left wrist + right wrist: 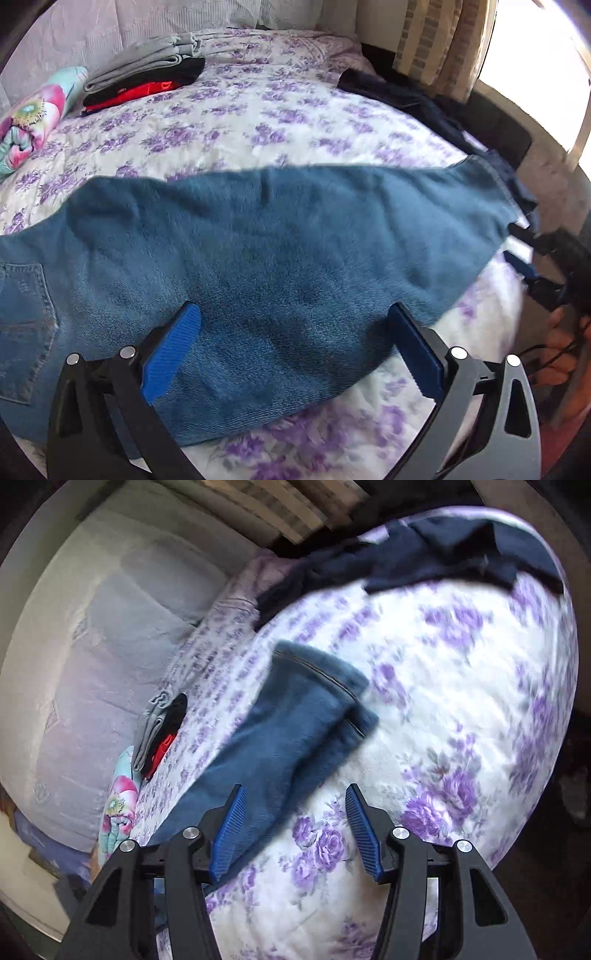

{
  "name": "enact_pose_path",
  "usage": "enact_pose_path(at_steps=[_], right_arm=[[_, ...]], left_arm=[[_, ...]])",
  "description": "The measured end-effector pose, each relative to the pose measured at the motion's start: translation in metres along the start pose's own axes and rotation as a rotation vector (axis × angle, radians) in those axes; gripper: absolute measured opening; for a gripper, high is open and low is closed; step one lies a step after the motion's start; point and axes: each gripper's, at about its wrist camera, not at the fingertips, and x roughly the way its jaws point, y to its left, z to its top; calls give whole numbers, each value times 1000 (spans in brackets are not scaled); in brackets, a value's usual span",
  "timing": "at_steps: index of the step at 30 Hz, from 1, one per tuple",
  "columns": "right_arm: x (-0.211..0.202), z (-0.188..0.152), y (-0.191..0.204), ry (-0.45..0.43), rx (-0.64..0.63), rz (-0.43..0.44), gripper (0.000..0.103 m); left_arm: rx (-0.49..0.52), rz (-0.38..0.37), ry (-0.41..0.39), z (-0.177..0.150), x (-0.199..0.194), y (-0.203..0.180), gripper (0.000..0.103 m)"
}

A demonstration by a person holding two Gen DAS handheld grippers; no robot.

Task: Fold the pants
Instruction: 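Grasp the jeans leg cuffs with the right tool, then carry the cuffs over toward the waistband with the right tool and release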

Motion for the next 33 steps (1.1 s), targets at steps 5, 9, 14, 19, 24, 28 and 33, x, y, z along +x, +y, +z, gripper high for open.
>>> enact_pose_path(at_steps=[5, 9, 14, 19, 24, 28, 33], right_arm=[[14, 4, 10, -20, -70, 14, 70], [23, 9, 15, -73, -110, 3, 69], [23, 9, 12, -124, -134, -24, 57], [22, 9, 5, -144, -124, -53, 37], [22, 10, 4, -144, -113, -54, 37], [24, 12, 1, -154, -93, -45, 34], [23, 8, 21, -171, -207, -116, 21]], left_arm=[[14, 20, -37, -5, -5, -4, 99], [5, 5, -43, -6, -7, 0, 99], [1, -4, -45, -3, -4, 1, 99], [1, -6, -45, -4, -5, 2, 99], [-1, -10, -46, -4, -5, 2, 99], [-8, -21, -50, -4, -7, 4, 99], [-5, -16, -48, -4, -7, 4, 99]])
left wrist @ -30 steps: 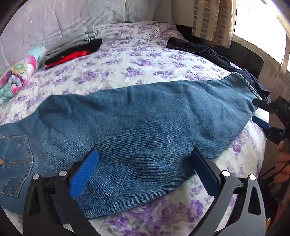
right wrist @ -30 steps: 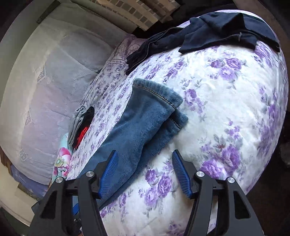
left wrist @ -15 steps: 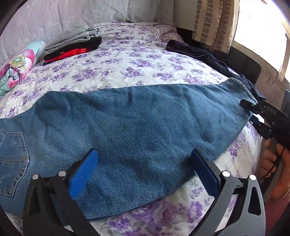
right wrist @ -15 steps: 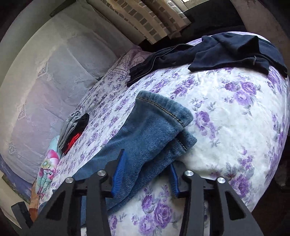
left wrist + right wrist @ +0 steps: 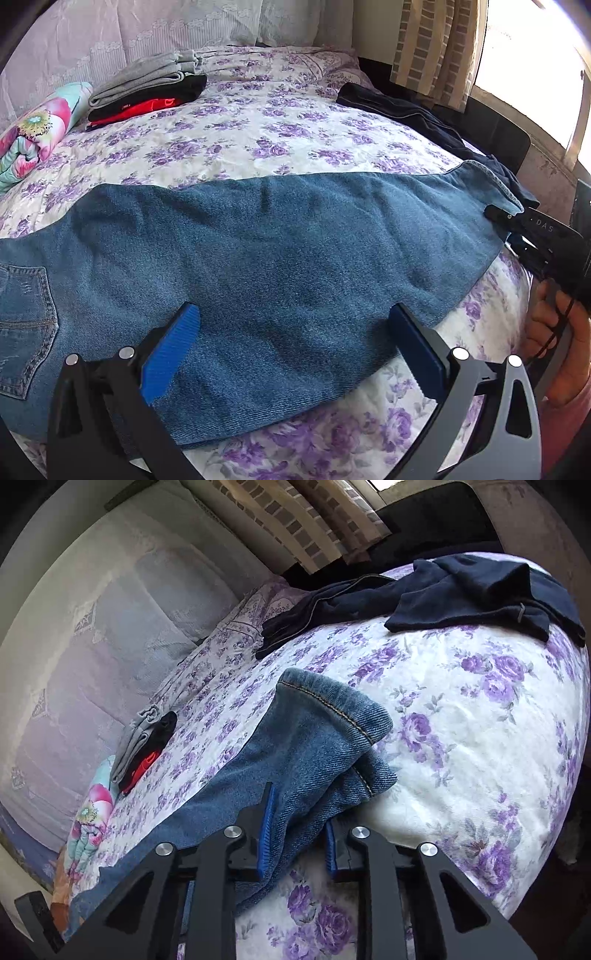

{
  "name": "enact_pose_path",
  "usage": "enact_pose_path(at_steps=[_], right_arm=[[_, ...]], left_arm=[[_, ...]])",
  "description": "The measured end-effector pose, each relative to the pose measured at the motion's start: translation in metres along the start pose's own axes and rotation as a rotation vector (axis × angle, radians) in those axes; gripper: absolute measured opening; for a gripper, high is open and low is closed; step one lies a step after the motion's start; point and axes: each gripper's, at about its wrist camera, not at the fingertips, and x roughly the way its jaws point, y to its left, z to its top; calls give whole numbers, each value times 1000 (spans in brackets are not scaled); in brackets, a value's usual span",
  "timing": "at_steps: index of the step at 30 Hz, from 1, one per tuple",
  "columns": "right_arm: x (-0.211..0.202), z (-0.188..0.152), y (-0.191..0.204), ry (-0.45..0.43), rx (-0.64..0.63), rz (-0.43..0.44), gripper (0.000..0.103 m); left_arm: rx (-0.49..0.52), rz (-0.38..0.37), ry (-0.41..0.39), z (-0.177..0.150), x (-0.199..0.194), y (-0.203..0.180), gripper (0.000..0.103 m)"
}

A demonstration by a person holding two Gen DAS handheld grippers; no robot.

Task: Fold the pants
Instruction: 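Carry the cuffs over toward the waistband with the right tool and release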

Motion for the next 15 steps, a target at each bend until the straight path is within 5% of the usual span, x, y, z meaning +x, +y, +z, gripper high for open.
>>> enact_pose_path(at_steps=[7, 12, 15], right_arm=[[-23, -11, 91, -193, -497, -204, 17], [-36, -39, 161, -312, -840, -257, 17], [-39, -75, 201, -356, -1113, -275, 17]], left_arm=[[-16, -17, -7, 0, -2, 2, 99], [-156, -127, -42, 3, -27, 37, 99], [-213, -53, -142, 1, -62, 76, 99]])
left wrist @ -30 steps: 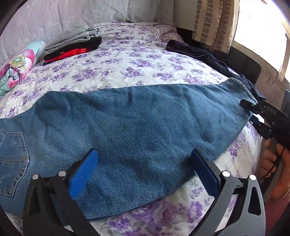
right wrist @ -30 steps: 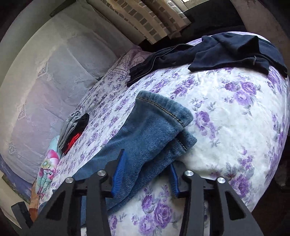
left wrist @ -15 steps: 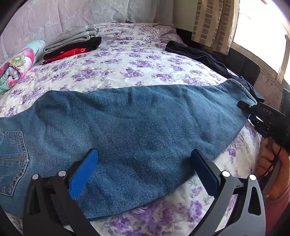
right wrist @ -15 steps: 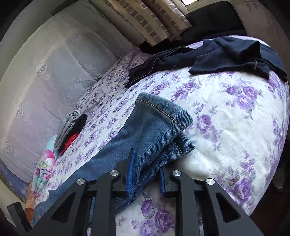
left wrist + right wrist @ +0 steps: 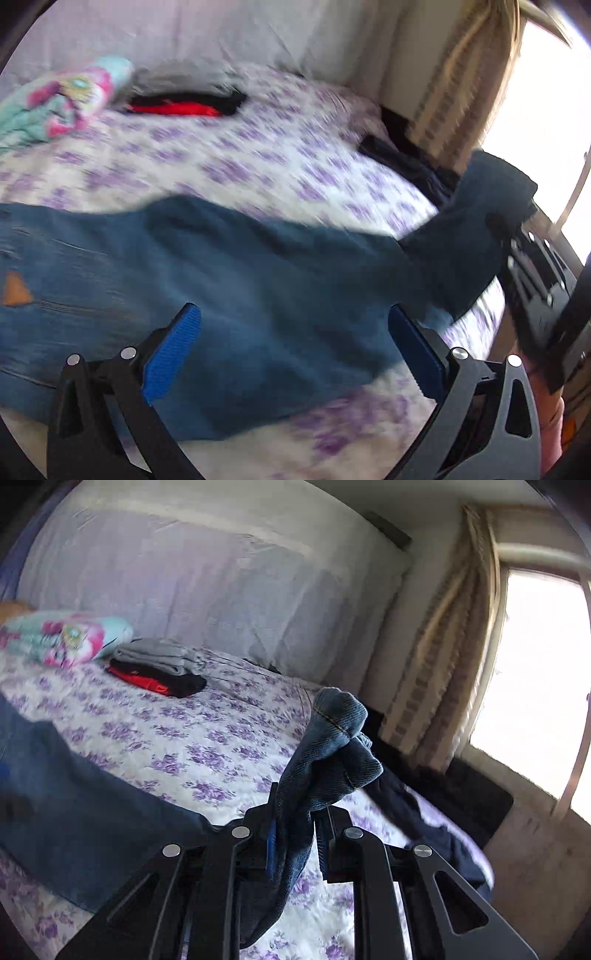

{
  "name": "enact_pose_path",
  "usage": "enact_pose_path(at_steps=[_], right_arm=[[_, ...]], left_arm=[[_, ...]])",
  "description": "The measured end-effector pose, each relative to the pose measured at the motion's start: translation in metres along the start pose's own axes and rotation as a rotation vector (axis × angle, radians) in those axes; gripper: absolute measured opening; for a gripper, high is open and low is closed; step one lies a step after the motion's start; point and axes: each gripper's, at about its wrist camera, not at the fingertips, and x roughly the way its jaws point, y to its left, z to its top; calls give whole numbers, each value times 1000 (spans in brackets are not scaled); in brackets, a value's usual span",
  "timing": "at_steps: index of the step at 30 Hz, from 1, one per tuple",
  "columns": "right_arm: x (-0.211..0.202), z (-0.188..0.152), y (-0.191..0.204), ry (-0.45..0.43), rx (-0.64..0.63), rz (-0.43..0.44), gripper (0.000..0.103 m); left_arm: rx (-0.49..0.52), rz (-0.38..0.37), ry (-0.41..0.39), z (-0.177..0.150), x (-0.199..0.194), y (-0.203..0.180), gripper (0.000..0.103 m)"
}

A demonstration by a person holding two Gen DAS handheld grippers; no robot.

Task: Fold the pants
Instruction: 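Carry the cuffs over toward the waistband with the right tool and release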

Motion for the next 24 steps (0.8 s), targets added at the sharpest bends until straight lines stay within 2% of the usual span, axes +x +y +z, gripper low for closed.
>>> enact_pose_path(at_steps=[4, 6, 10, 13, 18, 22, 24], right_arm=[[-19, 10, 70, -63, -326, 39, 17], [-26, 9, 101, -86, -443, 71, 17], [-28, 2, 140, -63, -588, 154, 16], [-31, -3, 147, -57, -635, 162, 16], [-40, 3, 139, -66, -607, 168, 16], [-35, -16, 152, -22, -656, 223, 19], [-35, -18, 156, -23, -684, 213, 20]], left_arm=[[-51, 97, -115, 5, -44, 48, 99], [-81, 131, -149, 4, -57, 67, 99], [-117, 171, -175, -2, -67, 89, 99], [-116, 166, -174, -9, -66, 95, 99], [-61, 184, -173, -13, -63, 87, 99], [-42, 195, -161, -13, -59, 84, 99], [-41, 194, -157, -13, -59, 85, 99]])
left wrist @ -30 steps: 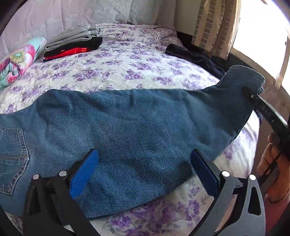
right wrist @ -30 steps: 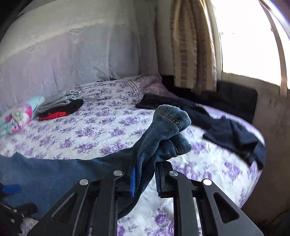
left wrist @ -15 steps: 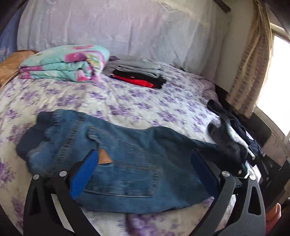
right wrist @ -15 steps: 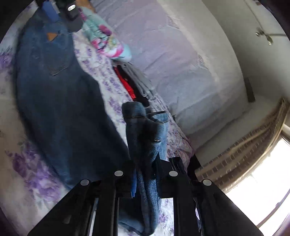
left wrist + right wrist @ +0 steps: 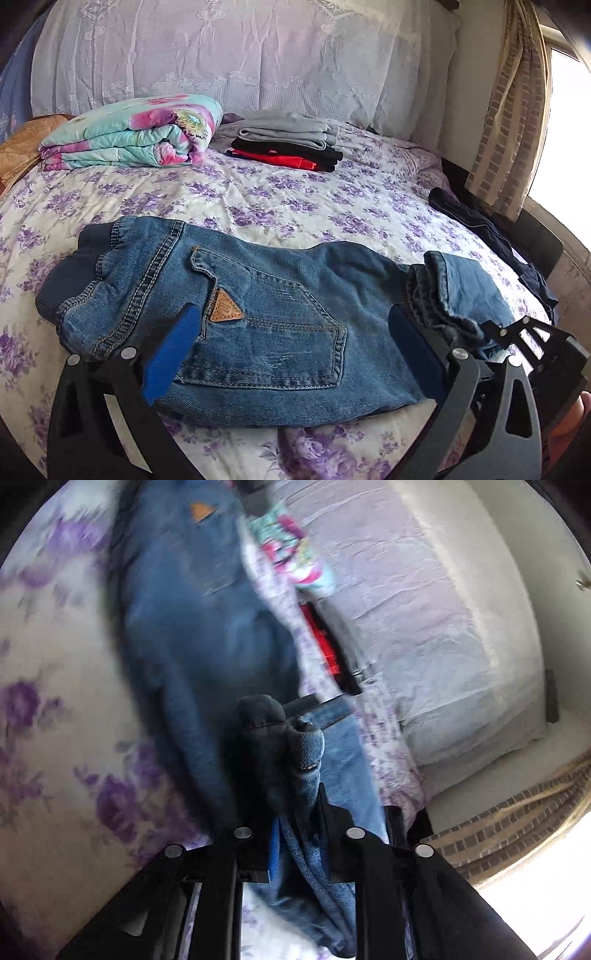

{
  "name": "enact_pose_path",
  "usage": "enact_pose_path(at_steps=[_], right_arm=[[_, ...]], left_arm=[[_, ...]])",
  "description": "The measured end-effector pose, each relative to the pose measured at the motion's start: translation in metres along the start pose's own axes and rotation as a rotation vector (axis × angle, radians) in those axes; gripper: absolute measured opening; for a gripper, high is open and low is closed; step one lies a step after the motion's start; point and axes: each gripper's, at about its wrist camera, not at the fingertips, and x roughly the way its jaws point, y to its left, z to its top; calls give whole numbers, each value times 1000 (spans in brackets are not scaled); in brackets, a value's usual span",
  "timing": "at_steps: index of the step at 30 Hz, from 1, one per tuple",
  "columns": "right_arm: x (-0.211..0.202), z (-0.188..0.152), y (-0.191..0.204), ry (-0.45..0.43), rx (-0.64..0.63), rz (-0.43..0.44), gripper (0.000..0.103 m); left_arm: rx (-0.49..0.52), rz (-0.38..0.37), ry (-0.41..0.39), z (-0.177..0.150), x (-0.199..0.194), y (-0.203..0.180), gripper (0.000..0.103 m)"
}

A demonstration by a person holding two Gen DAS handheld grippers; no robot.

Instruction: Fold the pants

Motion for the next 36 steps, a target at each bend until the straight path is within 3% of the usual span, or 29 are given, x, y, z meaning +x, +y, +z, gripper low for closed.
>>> enact_pose_path(at_steps=[1, 3, 4, 5, 7, 9, 10, 12, 13, 15, 17, 21, 22, 23, 26, 30, 32, 34, 35, 36], right_arm=[[-3, 1, -4, 1, 5, 9, 22], [-15, -1, -17, -41, 44, 80, 39], [-27, -4, -30, -82, 98, 160, 54], [-37, -8, -46, -123, 164, 243, 61], [-50, -20, -86, -197, 352, 390, 61], [-43, -38, -128, -225, 558, 449, 60], [-34, -49, -143, -219, 645, 459, 53], [-6, -70, -172, -187, 822, 502, 28], [12, -82, -184, -169, 907, 527, 24], [52, -101, -198, -113, 1032, 596, 15], [86, -113, -197, -64, 1094, 666, 11], [141, -134, -152, 110, 1131, 766, 10], [145, -138, -141, 92, 1150, 783, 8], [143, -140, -140, 77, 1163, 783, 8], [129, -140, -155, 49, 1184, 764, 12], [72, -143, -172, -94, 1195, 759, 13], [50, -148, -156, -70, 1167, 730, 13], [46, -154, -126, 23, 1118, 697, 13], [48, -158, -112, 32, 1120, 674, 13], [45, -165, -105, -16, 1156, 647, 13]], left_arm=[[0, 0, 4, 0, 0, 1, 99], [4, -2, 15, 1, 1, 0, 99], [4, -7, 20, 3, 1, 0, 99], [4, -20, 27, 5, 1, -1, 99], [8, -71, 25, 13, -2, -10, 99], [17, -159, 11, 24, -6, -27, 99], [24, -207, 5, 28, -7, -37, 99], [57, -332, 7, 39, -4, -70, 99], [83, -377, 13, 41, -1, -88, 96], [176, -451, 39, 40, 11, -134, 77], [255, -489, 107, 33, 32, -169, 58], [303, -412, 322, 2, 87, -194, 51], [286, -405, 379, -8, 102, -192, 51], [258, -412, 385, -15, 108, -187, 51], [269, -415, 347, -19, 99, -184, 51], [246, -437, 333, -20, 97, -180, 51], [247, -440, 322, -19, 93, -180, 51], [255, -439, 312, -20, 91, -180, 51], [258, -444, 311, -21, 91, -180, 51], [259, -445, 312, -20, 94, -180, 51]])
